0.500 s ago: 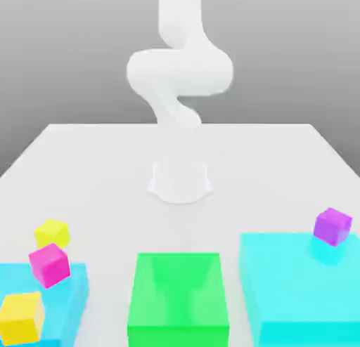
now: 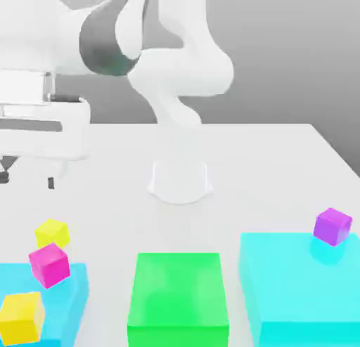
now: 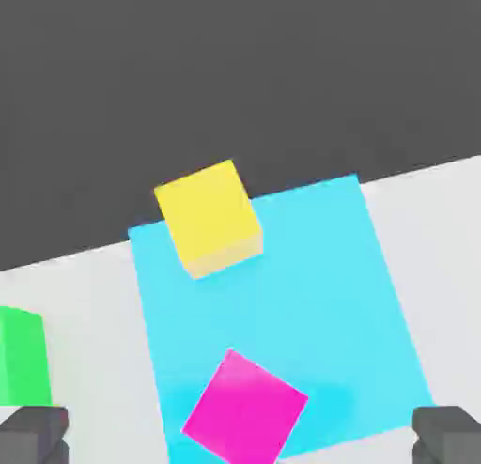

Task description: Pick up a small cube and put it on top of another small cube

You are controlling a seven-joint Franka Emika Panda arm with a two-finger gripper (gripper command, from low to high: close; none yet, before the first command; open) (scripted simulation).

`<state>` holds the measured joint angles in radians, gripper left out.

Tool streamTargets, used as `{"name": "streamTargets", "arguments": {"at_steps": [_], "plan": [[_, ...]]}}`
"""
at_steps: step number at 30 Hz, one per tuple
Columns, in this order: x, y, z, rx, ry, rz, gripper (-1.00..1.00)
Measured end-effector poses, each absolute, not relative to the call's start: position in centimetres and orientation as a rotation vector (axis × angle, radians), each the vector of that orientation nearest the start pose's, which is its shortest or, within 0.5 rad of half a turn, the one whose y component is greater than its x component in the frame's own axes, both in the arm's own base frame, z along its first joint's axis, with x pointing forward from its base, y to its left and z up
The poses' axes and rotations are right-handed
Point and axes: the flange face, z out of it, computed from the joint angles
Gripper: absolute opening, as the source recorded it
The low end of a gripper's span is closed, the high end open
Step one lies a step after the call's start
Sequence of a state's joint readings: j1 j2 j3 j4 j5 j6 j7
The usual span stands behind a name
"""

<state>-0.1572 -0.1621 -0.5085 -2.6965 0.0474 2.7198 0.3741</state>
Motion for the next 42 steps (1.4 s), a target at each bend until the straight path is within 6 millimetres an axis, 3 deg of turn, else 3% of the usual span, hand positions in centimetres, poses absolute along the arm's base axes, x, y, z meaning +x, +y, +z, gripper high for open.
{"name": "streamTargets", "arguments": {"at_steps": [4, 6, 17, 18, 25, 37, 42], "plan": [[26.0, -28.5, 21.8, -2.612, 1.708, -0.074, 0.0], [23.8, -29.0, 19.7, -2.609, 1.746, -0.022, 0.0], [23.4, -28.9, 13.3, -2.62, 1.74, -0.003, 0.0], [23.3, -28.8, 12.9, -2.618, 1.741, -0.002, -1.0], [23.3, -28.8, 12.9, -2.617, 1.74, 0.0, -1.0], [23.4, -28.8, 19.2, -2.617, 1.74, -0.001, -1.0], [31.7, -26.8, 23.9, -2.73, 1.519, 0.0, -1.0]]}}
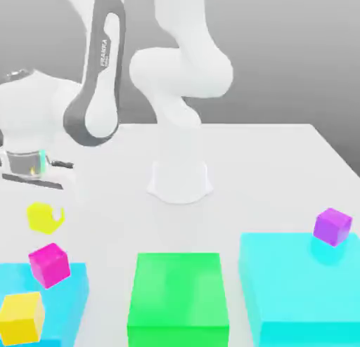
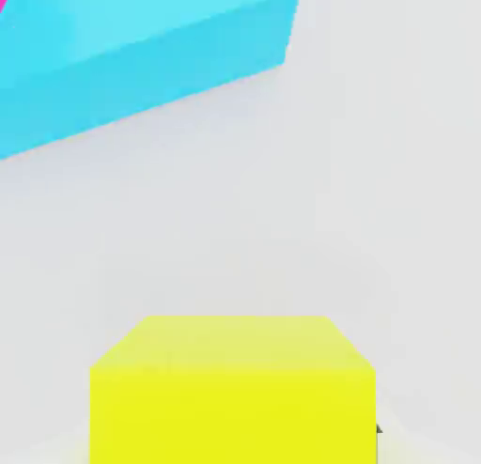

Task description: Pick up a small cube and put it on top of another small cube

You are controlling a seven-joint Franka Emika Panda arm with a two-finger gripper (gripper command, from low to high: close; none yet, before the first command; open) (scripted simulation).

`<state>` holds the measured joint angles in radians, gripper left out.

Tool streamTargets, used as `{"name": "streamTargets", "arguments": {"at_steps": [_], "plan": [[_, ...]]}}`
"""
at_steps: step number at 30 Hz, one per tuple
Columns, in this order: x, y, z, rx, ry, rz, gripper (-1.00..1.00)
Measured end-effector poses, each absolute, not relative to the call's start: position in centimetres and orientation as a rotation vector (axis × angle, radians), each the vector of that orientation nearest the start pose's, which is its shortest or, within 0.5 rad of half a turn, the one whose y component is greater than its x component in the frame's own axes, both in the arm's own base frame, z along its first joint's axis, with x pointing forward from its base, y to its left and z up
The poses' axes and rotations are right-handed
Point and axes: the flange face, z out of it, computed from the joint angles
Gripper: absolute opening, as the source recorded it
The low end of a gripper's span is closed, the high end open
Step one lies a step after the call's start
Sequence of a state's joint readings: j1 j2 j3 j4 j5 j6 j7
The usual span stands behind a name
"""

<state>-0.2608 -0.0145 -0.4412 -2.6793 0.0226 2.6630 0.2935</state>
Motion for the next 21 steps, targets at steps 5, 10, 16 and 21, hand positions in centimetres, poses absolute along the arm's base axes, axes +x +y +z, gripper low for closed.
{"name": "streamTargets", "arguments": {"at_steps": [5, 10, 16, 21], "plan": [[39.6, -22.8, 30.3, -2.85, 1.303, 0.001, -1.0], [40.7, -22.4, 26.2, -2.862, 1.284, 0.001, -1.0], [40.6, -22.5, 25.5, -2.862, 1.288, 0.001, 1.0], [40.7, -22.6, 29.1, -2.86, 1.289, 0.0, 1.0]]}}
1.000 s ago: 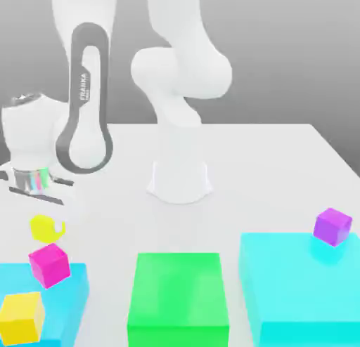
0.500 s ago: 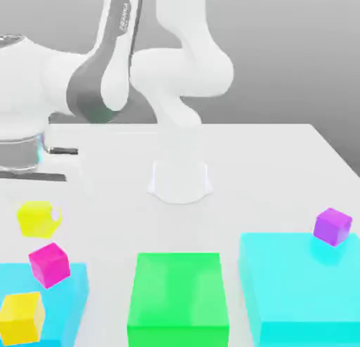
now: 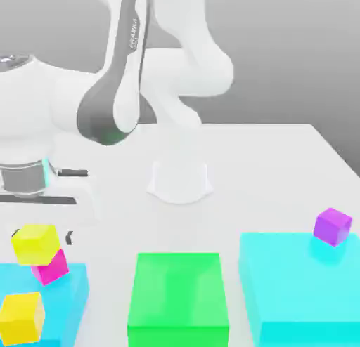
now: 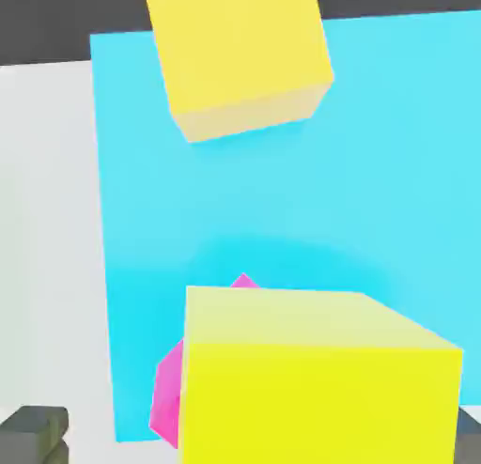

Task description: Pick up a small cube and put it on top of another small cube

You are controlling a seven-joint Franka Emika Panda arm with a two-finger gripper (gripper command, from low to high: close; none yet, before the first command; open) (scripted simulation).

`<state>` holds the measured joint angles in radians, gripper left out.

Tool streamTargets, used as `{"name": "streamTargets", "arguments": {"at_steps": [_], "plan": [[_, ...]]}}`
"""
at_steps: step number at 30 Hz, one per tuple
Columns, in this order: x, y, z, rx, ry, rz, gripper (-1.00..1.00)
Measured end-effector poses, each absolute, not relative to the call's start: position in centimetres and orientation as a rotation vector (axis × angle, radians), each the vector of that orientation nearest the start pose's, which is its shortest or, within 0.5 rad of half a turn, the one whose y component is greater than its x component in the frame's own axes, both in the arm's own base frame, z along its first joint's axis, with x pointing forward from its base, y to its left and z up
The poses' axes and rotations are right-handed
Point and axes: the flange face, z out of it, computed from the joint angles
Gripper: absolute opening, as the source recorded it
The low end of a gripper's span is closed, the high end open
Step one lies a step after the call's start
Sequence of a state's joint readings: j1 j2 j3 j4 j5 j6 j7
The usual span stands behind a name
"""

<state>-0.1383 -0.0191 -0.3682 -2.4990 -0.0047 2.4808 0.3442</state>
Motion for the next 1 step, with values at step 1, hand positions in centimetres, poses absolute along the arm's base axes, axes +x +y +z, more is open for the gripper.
{"name": "streamTargets", "arguments": {"at_steps": [1], "plan": [[40.63, -22.61, 30.4, -2.861, 1.292, 0.0, 1.0]]}}
